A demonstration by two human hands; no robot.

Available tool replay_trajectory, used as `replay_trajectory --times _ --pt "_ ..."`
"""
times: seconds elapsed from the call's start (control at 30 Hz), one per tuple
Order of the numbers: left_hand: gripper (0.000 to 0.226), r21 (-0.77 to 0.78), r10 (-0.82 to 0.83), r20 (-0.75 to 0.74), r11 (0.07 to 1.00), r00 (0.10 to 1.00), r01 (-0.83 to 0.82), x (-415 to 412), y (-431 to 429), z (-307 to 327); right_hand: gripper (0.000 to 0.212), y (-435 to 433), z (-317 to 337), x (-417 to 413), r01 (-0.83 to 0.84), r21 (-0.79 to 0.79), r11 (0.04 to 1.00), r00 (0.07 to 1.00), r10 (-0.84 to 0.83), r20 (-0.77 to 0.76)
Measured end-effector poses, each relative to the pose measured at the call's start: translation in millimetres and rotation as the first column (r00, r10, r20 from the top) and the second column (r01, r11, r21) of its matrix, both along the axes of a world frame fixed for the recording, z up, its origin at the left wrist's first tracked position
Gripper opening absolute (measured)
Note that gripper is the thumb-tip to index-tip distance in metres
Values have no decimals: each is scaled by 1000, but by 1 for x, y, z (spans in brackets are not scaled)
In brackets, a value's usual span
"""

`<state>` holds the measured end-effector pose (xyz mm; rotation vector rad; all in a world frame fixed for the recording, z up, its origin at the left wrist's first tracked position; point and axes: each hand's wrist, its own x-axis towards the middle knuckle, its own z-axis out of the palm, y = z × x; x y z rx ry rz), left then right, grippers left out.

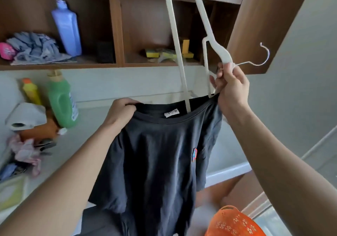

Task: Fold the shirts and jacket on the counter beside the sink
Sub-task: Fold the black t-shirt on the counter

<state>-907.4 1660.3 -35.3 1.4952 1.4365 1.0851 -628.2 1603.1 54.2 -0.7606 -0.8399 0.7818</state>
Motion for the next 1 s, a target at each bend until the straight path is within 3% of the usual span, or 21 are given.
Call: replay_trajectory --times 0.17,0.3,0.4,0.47,0.57,0.63,0.73,0.87,0.93,1.0 --pt "38 -29 -158 -213 987 964 155 40 49 -18 25 52 4 41 77 2 997 961 -74 -267" --pt "26 -21 -126 -332 992 935 126 64 96 -32 25 94 5 99 140 71 988 896 -96 -433" --pt "22 -56 -94 -327 995 940 79 78 123 -38 24 124 -1 152 197 22 980 947 -185 -261" --pt "33 -64 -45 -292 998 956 27 94 140 -38 24 143 -26 184 209 -192 959 978 -210 14" --pt "39 -44 -1 -278 999 961 -12 118 163 -42 25 168 -96 215 241 -549 801 918 -5 396" --pt "31 -54 0 -306 998 952 -17 130 177 -51 28 180 -155 231 304 -670 677 841 140 523" --pt "26 -78 6 -322 996 947 -33 141 189 -63 30 186 -232 252 386 -799 461 829 207 520" --pt "21 -123 -31 -373 992 927 -16 149 203 -82 28 191 -294 264 298 -928 222 877 320 358" --pt "22 -156 -53 -386 988 921 -9 149 206 -89 31 198 -306 261 351 -922 161 774 504 383" --pt "23 -165 -65 -382 986 922 1 148 206 -92 38 209 -302 246 491 -842 222 537 684 493"
